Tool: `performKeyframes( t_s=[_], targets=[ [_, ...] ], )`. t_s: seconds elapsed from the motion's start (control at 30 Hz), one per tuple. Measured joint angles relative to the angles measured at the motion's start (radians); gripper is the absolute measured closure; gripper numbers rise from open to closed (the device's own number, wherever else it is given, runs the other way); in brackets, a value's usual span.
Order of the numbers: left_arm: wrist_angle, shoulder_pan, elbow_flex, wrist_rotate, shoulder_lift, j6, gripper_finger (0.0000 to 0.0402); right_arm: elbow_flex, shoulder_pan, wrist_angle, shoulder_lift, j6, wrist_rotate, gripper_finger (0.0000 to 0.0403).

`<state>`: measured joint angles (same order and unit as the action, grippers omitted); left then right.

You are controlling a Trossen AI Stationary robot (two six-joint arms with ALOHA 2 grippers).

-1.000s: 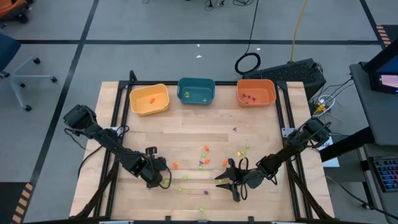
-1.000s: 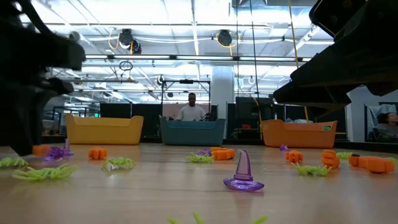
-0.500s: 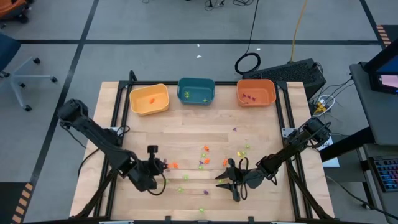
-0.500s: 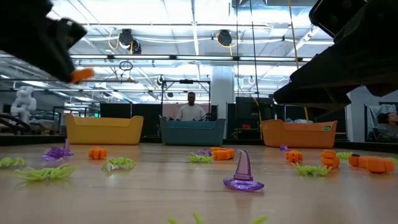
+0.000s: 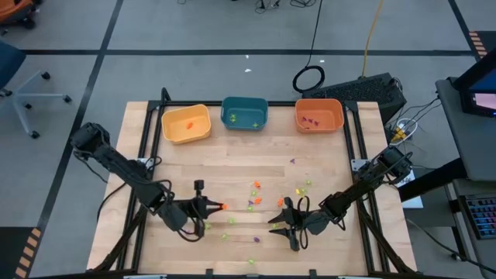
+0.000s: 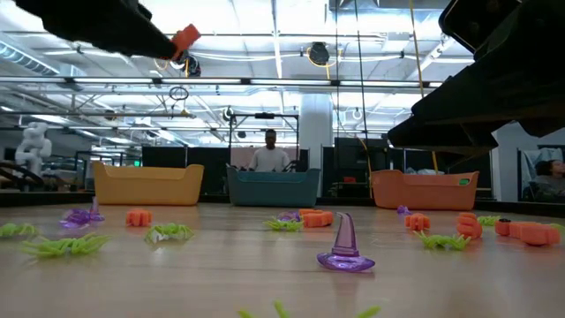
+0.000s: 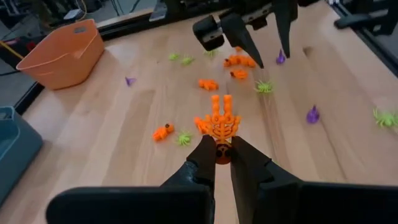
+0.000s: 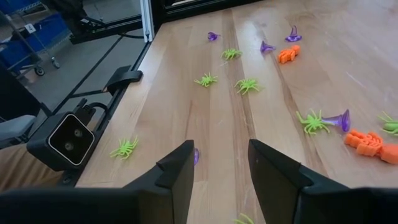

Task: Sort Halloween decoration
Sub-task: Put the orange skeleton toy into the yellow bin

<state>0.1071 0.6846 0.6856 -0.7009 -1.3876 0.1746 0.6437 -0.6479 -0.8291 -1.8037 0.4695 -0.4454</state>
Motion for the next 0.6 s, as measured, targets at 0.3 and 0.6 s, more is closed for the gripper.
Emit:
performKeyframes(
  t_s=[0.3,0.6],
  targets=[
    [0.215,-0.005,-0.096,-0.043,0.000,0.000,0.0379,0.000,0.000,0.000,0.000,-0.011,-0.005,0.0266],
    [0.236,-0.005,-0.107,-0.067,0.000,0.000,0.0379,0.000,0.001,0.000,0.000,-0.014,-0.006,0.0266]
  ],
)
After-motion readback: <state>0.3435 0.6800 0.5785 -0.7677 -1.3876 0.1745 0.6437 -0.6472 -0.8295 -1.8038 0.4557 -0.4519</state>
